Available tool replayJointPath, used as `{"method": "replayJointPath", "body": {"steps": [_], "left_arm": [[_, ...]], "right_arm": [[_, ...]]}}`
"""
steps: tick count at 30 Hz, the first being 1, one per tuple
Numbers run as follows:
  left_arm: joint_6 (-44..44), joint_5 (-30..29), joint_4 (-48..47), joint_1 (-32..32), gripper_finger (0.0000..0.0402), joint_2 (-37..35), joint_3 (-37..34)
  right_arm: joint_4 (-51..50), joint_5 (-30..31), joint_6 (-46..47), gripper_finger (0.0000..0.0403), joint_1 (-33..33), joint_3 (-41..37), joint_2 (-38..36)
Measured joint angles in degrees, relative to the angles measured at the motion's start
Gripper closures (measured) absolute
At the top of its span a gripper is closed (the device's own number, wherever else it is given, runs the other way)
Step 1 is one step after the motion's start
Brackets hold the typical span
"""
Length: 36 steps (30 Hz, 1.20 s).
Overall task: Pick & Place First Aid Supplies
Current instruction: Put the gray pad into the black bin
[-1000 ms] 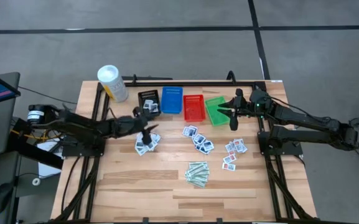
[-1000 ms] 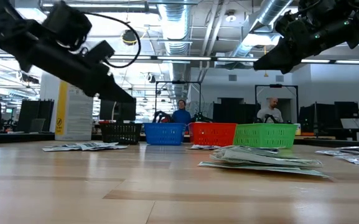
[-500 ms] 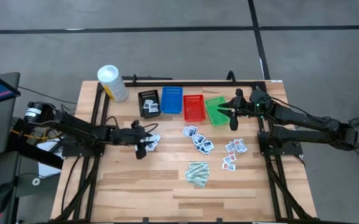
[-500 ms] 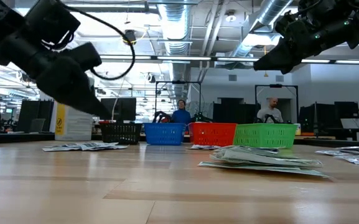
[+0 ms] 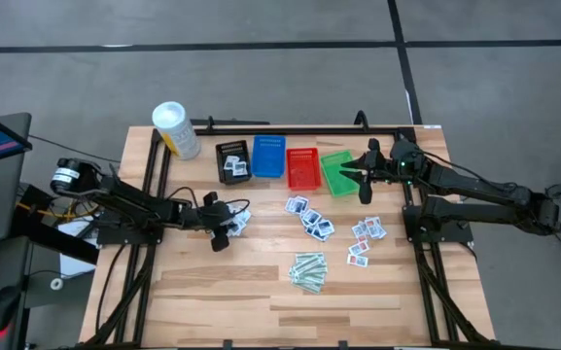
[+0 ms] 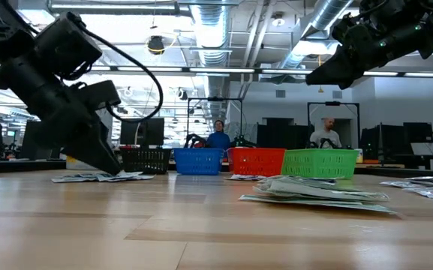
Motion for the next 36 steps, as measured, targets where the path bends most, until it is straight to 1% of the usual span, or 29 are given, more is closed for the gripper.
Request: {"method": "replayJointPath", "body": {"steps": [11, 15, 18, 26, 29, 36], "left_arm": [[-0.15, -1.53, 0.98, -0.02, 0.0248, 4.77, 0.33], [-0.15, -1.60, 1.08, -0.02, 0.0251, 5.07, 0.31], [-0.11, -1.29, 1.13, 0.00, 0.0263, 4.82, 0.24], [0.11, -0.95, 2.74, -0.01, 0.0312, 4.86, 0.04], [0.13, -0.93, 3.46, -0.02, 0.0319, 4.87, 0.04], [0.24, -1.16, 5.68, 0.04, 0.0320, 4.12, -0.13]], "right_arm": [[0.00, 0.00, 0.00, 0.0305, -0.02, 0.00, 0.02], [0.00, 0.00, 0.00, 0.0305, 0.00, 0.00, 0.00], [0.00, 0.00, 0.00, 0.0305, 0.00, 0.00, 0.02], [0.00, 0.00, 0.00, 0.0305, 0.00, 0.00, 0.02], [0.00, 0.00, 0.00, 0.0305, 0.00, 0.00, 0.02], [0.00, 0.00, 0.00, 0.0305, 0.00, 0.00, 0.00]]}}
